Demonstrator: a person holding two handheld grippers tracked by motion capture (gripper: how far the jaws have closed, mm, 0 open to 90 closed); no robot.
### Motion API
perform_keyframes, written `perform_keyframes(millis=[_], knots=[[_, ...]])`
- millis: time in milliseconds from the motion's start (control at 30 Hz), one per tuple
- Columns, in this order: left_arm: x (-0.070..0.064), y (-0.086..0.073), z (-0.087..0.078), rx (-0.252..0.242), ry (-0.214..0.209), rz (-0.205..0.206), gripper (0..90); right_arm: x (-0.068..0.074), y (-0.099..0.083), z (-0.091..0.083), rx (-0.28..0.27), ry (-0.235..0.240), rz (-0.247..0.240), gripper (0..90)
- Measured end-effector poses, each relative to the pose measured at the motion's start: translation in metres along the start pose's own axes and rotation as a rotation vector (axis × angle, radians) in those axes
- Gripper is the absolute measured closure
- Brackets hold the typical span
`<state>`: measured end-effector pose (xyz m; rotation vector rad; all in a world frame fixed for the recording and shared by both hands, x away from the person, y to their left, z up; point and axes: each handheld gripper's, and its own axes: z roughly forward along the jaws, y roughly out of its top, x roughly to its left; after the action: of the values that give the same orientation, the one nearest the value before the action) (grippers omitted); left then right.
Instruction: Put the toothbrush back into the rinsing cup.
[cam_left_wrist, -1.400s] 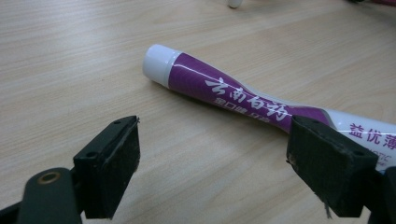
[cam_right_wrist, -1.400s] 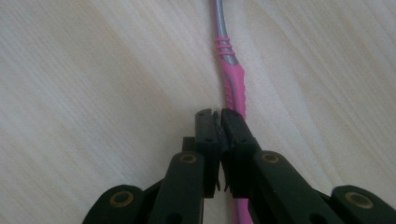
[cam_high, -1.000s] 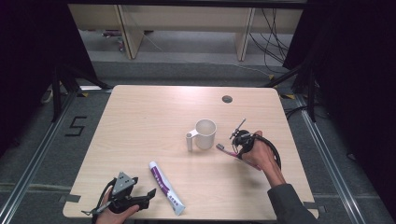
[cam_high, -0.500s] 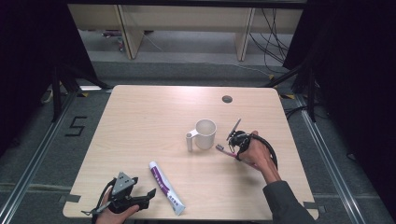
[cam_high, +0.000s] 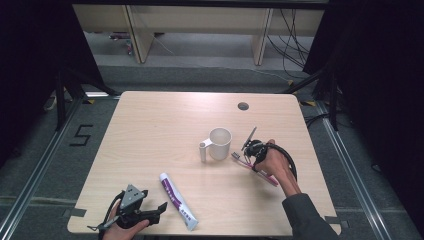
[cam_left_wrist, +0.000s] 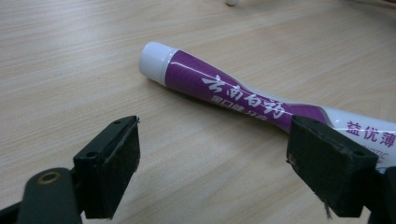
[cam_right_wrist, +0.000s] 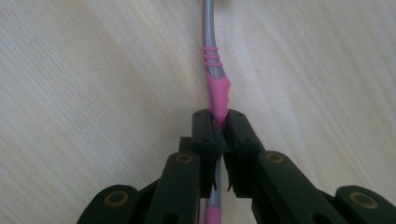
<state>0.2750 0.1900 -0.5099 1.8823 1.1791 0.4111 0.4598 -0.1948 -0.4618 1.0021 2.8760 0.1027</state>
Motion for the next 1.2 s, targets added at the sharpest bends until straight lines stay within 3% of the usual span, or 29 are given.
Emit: perform_keyframes(millis=[33, 67, 167, 333, 367, 400, 433, 500, 533, 567, 600, 633, 667, 733, 767, 800, 833, 900, 1033, 1067, 1100, 1167, 1200], knots=[[0.000, 0.000, 0.000, 0.000, 0.000, 0.000, 17.2, 0.000, 0.000, 0.000, 0.000, 0.000, 0.000, 83.6], [0.000, 0.000, 0.000, 0.000, 0.004, 0.002, 17.2, -0.006, -0.004, -0.004, -0.051, -0.005, -0.020, 83.7], [0.000, 0.000, -0.001, 0.001, 0.001, 0.006, 17.2, -0.010, -0.009, -0.014, -0.106, -0.012, -0.004, 83.7], [0.001, 0.000, -0.001, 0.005, 0.007, 0.009, 17.2, -0.014, -0.018, -0.029, -0.201, 0.000, 0.041, 83.6], [0.001, 0.000, -0.001, 0.004, 0.008, 0.009, 17.2, -0.017, -0.023, -0.035, -0.248, 0.000, 0.069, 83.7], [0.001, 0.000, -0.001, 0.004, 0.008, 0.009, 17.2, -0.018, -0.024, -0.037, -0.261, -0.002, 0.088, 83.7], [0.001, 0.000, -0.001, 0.004, 0.008, 0.009, 17.2, -0.018, -0.024, -0.037, -0.261, -0.002, 0.088, 83.7], [0.001, 0.000, 0.000, 0.003, 0.003, 0.005, 17.2, -0.020, -0.029, -0.044, -0.311, 0.002, 0.110, 83.7], [0.001, 0.000, -0.001, 0.003, 0.009, 0.009, 17.2, -0.021, -0.032, -0.050, -0.361, 0.001, 0.113, 83.7], [0.001, 0.000, -0.001, 0.003, 0.009, 0.009, 17.2, -0.021, -0.032, -0.050, -0.361, 0.001, 0.113, 83.7], [0.001, 0.000, -0.001, 0.004, 0.010, 0.011, 17.2, -0.020, -0.034, -0.052, -0.382, 0.002, 0.145, 83.7], [0.001, 0.000, -0.001, 0.005, 0.009, 0.010, 17.2, -0.022, -0.037, -0.057, -0.443, 0.001, 0.120, 83.6], [0.001, 0.000, -0.001, 0.005, 0.009, 0.010, 17.2, -0.022, -0.037, -0.057, -0.443, 0.001, 0.120, 83.6], [0.002, 0.000, -0.001, 0.001, 0.005, 0.008, 17.2, -0.019, -0.039, -0.066, -0.510, -0.010, 0.110, 83.6], [0.002, 0.000, -0.001, 0.001, 0.005, 0.008, 17.2, -0.019, -0.039, -0.066, -0.510, -0.010, 0.110, 83.6], [0.002, 0.000, -0.001, 0.001, 0.006, 0.008, 17.2, -0.017, -0.039, -0.071, -0.544, 0.001, 0.093, 83.7], [0.002, 0.000, -0.001, 0.002, 0.004, 0.008, 17.2, -0.014, -0.039, -0.072, -0.579, 0.015, 0.114, 83.7], [0.002, 0.000, -0.001, 0.000, 0.005, 0.007, 17.2, -0.013, -0.038, -0.075, -0.628, 0.007, 0.085, 83.7], [0.002, 0.000, 0.000, 0.000, 0.005, 0.007, 17.2, -0.006, -0.035, -0.080, -0.682, 0.043, 0.089, 83.7], [0.002, 0.000, 0.000, 0.000, 0.005, 0.007, 17.2, -0.002, -0.032, -0.082, -0.712, 0.068, 0.079, 83.6], [0.002, 0.000, 0.000, 0.001, 0.007, 0.005, 17.2, -0.001, -0.029, -0.082, -0.740, 0.063, 0.053, 83.7], [0.002, 0.000, -0.001, 0.005, 0.008, 0.009, 17.2, 0.003, -0.028, -0.083, -0.732, 0.076, 0.068, 83.7], [0.002, 0.000, -0.001, 0.004, 0.006, 0.010, 17.2, 0.005, -0.025, -0.083, -0.750, 0.078, 0.051, 83.7]])
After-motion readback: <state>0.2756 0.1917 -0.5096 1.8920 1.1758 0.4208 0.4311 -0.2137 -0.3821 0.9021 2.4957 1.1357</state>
